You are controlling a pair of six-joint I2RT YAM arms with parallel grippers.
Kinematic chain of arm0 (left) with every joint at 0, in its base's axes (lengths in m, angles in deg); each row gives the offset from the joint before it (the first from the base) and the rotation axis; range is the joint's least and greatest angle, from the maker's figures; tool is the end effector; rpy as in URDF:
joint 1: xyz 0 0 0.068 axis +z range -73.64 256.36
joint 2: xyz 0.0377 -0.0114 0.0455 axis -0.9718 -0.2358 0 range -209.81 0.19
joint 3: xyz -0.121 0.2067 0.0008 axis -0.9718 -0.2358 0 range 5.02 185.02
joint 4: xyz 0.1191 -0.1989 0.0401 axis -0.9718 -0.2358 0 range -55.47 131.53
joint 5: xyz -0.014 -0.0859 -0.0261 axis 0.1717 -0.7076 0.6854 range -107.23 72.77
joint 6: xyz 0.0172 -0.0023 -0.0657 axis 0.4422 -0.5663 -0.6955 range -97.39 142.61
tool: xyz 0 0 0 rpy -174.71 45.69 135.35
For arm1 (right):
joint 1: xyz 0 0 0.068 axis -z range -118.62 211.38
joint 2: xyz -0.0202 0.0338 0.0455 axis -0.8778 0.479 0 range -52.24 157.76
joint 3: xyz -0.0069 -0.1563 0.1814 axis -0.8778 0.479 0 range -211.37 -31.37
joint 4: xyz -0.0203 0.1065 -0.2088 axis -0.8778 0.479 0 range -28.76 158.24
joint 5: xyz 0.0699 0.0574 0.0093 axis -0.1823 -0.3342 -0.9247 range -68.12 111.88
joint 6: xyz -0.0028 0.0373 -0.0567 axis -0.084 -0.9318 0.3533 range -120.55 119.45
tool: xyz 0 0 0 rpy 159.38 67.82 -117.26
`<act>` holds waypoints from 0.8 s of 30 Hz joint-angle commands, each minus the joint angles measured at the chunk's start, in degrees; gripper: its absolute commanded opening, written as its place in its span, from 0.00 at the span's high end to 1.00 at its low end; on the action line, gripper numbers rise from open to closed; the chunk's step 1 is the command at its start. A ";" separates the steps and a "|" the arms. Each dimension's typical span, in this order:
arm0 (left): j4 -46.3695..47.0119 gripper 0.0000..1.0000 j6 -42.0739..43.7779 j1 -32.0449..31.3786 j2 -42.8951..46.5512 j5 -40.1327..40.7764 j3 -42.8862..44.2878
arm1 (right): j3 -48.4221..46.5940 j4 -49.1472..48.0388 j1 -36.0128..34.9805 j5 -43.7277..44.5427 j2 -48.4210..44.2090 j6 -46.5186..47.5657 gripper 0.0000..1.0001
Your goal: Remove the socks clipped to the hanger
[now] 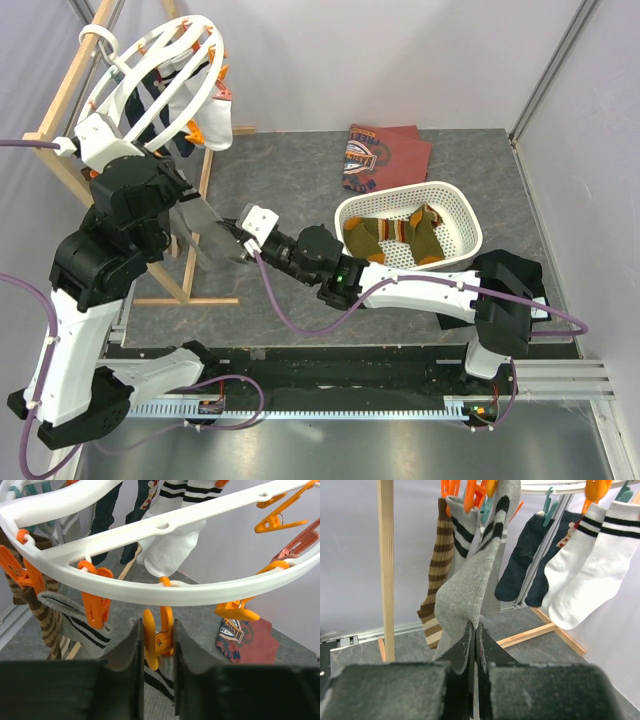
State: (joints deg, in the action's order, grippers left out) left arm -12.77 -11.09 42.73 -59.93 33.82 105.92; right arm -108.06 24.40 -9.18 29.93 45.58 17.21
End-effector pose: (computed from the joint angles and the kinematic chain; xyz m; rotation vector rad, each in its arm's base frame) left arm 0.1368 -0.0399 0.4742 -0.6062 1.6082 -0.0636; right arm 0.1397 0.3731 0.3533 -0.8354 1.0371 0.6945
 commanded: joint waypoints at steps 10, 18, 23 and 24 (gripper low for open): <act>2.36 0.98 1.08 -0.30 0.00 -1.38 1.84 | 4.52 -0.16 -0.19 10.39 -5.79 -2.99 1.00; 5.34 0.84 2.14 -0.21 1.40 -6.30 0.18 | 13.65 12.38 2.53 26.89 -16.77 -7.38 1.00; 9.82 0.69 3.19 -0.30 3.51 -11.49 -2.99 | 12.80 30.30 11.29 35.62 -22.05 -16.51 1.00; 10.27 0.63 3.80 -0.30 3.86 -13.06 -3.78 | 13.05 35.38 12.98 35.80 -22.76 -19.40 1.00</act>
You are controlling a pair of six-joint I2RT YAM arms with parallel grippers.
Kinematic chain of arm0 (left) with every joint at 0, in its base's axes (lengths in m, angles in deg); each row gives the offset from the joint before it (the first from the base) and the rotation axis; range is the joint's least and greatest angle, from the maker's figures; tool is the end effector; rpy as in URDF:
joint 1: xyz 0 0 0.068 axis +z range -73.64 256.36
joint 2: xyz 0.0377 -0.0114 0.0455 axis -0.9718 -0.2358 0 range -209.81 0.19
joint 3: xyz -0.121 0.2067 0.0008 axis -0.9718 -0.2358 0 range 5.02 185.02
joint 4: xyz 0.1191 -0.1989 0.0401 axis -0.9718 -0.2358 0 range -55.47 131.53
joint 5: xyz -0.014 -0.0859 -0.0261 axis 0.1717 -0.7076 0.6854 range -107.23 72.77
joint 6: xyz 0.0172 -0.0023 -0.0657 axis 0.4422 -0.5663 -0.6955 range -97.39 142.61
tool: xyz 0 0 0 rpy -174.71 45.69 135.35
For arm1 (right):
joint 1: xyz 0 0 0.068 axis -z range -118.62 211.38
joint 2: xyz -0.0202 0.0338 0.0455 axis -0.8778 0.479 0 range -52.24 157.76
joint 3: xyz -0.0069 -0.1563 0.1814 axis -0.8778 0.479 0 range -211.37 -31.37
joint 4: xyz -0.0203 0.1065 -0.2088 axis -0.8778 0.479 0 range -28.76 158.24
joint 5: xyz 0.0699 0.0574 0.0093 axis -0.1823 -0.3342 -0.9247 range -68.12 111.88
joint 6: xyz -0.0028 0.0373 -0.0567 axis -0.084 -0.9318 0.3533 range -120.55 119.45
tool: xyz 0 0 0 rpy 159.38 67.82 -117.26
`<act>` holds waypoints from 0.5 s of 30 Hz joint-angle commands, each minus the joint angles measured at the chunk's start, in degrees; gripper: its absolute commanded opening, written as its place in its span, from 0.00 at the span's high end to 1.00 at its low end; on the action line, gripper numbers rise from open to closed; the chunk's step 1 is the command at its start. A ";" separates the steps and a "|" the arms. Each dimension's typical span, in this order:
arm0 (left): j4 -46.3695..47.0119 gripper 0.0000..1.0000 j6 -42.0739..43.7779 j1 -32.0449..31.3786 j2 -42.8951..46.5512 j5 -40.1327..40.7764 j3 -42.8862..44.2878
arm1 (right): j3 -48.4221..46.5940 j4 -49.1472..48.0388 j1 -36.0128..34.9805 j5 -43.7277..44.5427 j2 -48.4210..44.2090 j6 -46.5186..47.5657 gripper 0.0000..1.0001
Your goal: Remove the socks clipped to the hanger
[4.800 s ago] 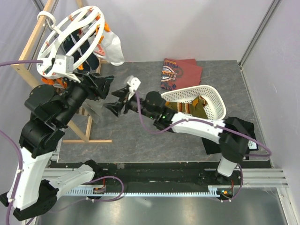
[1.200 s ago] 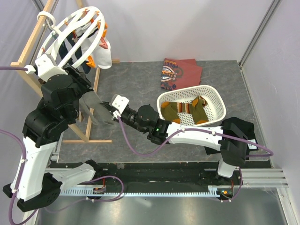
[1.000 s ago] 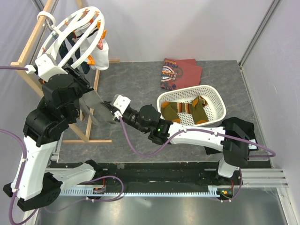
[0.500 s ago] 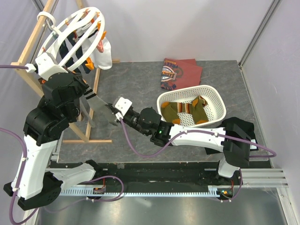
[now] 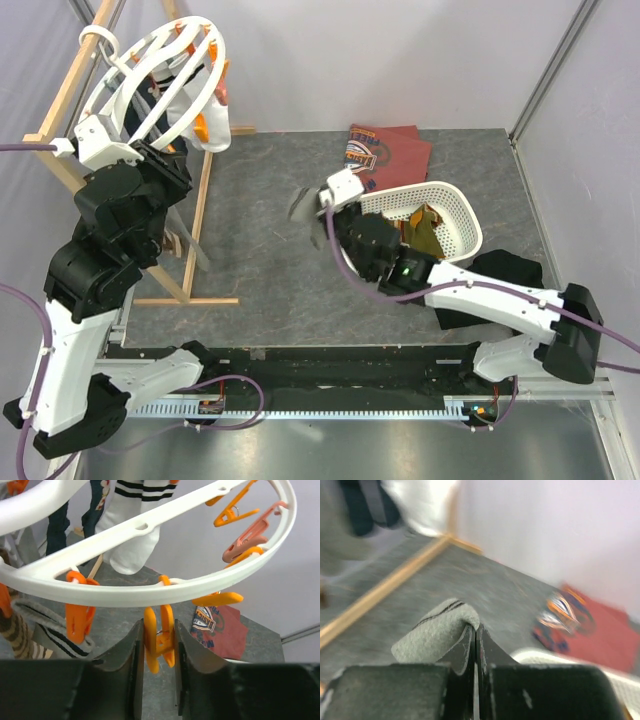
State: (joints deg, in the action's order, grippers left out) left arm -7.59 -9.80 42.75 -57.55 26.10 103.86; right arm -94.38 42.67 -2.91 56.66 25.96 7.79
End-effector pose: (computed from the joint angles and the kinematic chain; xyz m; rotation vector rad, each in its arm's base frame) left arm 0.1324 -0.0429 0.4795 -0.5306 1.5911 -0.2226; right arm 0.1653 0.2718 0.3462 -0.4715 1.4566 0.3210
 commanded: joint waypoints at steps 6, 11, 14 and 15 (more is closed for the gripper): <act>10.44 0.47 5.59 -0.23 5.35 -9.58 -6.29 | 6.92 22.96 16.55 13.29 -9.98 -14.31 0.96; 12.12 0.41 7.61 -0.23 6.67 -12.12 -8.32 | 10.53 23.31 25.87 7.59 -8.51 -17.92 0.73; 12.47 0.37 9.28 -0.23 6.85 -14.84 -8.58 | 9.13 24.80 28.08 5.30 -6.40 -18.80 0.58; 12.39 0.37 9.81 -0.23 6.93 -15.72 -8.50 | 7.47 25.07 28.08 4.25 -6.21 -18.80 0.56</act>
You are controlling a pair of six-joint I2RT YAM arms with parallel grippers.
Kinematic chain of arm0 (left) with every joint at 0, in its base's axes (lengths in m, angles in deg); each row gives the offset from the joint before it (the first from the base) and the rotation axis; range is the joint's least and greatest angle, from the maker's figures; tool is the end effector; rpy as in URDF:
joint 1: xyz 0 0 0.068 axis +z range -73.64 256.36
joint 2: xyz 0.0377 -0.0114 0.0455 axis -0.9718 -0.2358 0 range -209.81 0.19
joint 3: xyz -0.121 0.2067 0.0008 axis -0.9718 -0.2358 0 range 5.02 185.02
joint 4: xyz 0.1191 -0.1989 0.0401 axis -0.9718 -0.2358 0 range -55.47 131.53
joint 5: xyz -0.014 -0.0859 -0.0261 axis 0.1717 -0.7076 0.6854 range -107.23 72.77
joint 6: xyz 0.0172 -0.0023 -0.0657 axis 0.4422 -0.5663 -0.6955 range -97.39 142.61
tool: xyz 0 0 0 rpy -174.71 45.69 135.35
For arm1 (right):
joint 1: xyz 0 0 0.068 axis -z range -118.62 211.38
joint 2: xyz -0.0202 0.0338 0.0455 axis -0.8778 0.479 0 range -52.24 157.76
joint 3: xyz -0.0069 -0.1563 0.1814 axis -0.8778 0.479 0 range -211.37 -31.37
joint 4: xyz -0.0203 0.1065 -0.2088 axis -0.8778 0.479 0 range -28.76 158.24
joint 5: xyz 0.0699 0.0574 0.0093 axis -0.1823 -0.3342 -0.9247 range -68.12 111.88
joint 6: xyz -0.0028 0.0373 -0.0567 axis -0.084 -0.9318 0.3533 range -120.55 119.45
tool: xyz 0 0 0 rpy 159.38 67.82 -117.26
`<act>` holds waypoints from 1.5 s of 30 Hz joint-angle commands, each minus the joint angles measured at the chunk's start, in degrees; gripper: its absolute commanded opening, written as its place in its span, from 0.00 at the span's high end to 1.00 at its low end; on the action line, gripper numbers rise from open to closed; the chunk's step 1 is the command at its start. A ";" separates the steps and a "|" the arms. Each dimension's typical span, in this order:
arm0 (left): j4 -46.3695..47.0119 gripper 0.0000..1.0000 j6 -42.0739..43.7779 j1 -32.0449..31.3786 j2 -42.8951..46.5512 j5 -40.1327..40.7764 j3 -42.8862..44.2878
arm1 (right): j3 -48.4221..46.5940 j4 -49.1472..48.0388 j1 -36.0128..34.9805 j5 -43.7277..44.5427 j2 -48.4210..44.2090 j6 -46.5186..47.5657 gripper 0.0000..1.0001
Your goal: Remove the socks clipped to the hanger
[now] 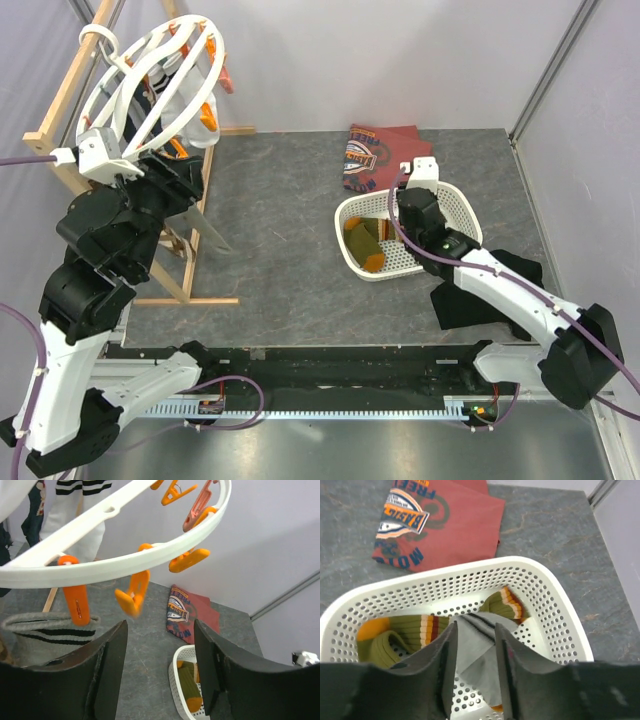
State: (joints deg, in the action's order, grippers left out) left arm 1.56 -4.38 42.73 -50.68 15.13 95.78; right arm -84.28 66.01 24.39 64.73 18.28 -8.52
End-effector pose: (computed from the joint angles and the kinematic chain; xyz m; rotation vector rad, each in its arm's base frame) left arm 0.1188 -0.0438 0.4765 -0.3521 1.5454 -0.3860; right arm 0.2409 0.1351 0.2780 0.0069 1.8581 -0.1915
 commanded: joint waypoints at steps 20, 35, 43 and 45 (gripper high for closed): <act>4.19 0.18 11.25 -0.21 7.36 -19.09 -3.39 | -23.80 -37.46 -21.17 -48.74 24.38 1.91 0.38; 3.23 0.09 18.01 -0.21 16.42 -21.99 -8.23 | -40.43 -49.60 -32.53 -27.65 48.65 7.44 0.29; 1.03 0.08 19.95 -0.21 19.31 -23.13 -11.22 | -43.25 -49.42 -32.18 -27.73 54.19 11.48 0.30; 0.51 0.08 20.04 -0.21 19.84 -23.57 -12.01 | -43.51 -49.34 -31.65 -29.39 54.72 11.57 0.30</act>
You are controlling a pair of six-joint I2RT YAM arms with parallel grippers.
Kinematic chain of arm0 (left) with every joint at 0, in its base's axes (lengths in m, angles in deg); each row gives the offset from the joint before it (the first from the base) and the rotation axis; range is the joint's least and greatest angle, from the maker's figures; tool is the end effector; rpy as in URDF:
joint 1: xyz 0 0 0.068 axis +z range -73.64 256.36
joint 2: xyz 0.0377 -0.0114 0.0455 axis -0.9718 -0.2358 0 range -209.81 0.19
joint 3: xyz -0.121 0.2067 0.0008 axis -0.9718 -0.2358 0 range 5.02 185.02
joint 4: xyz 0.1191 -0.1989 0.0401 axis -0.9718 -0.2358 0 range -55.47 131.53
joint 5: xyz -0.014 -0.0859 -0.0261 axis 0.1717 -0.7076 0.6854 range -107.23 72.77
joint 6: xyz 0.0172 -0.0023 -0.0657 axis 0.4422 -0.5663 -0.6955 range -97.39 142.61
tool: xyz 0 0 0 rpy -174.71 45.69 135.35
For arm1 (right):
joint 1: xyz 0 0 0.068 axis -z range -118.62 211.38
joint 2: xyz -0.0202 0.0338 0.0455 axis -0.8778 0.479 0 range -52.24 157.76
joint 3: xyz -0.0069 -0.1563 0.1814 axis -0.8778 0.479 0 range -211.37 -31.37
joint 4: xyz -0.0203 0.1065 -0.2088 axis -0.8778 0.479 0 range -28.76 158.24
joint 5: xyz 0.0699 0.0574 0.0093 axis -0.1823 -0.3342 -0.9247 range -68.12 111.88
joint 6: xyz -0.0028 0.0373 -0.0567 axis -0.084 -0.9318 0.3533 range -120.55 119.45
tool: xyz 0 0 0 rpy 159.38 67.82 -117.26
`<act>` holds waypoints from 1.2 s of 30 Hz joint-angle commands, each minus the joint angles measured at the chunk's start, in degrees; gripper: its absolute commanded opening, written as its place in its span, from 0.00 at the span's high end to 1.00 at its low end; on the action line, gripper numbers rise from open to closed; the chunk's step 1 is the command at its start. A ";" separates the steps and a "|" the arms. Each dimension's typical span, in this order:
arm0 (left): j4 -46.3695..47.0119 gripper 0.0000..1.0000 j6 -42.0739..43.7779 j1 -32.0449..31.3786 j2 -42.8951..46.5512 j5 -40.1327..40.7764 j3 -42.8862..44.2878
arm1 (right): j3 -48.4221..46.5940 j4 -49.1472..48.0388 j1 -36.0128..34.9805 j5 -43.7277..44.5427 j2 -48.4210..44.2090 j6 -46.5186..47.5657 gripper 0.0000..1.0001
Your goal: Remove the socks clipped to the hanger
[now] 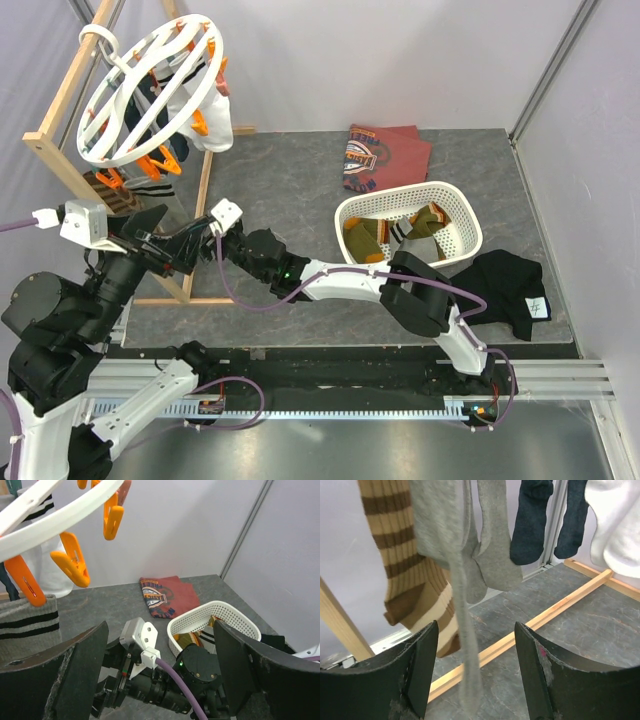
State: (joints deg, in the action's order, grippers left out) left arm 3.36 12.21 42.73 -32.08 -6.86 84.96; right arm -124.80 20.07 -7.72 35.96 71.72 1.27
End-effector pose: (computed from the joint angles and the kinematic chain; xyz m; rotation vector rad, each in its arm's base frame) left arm 0.0501 -0.0214 0.4579 0.1368 1.4203 -0.5089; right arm 0.1872 0.4532 0.2688 -0.6531 1.2821 0.8038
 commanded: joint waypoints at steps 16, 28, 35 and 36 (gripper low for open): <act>-1.99 0.13 -1.12 -0.30 3.09 2.02 -7.96 | -2.91 -2.60 1.34 -7.58 1.73 -1.83 0.92; -1.91 0.13 -4.81 -0.21 4.41 3.70 -10.77 | 10.26 -2.60 7.22 -5.30 -15.49 -7.98 1.00; -0.33 0.13 -8.85 -0.21 5.73 2.73 -16.29 | 16.43 -0.23 8.11 -9.42 -25.51 -8.50 1.00; 0.11 0.13 -9.29 -0.21 5.90 2.55 -17.00 | 17.13 0.12 8.19 -10.39 -26.13 -8.59 1.00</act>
State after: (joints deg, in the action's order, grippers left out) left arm 1.15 7.05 42.73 -27.19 -2.97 70.66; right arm -109.89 20.11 1.15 30.04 50.13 -5.83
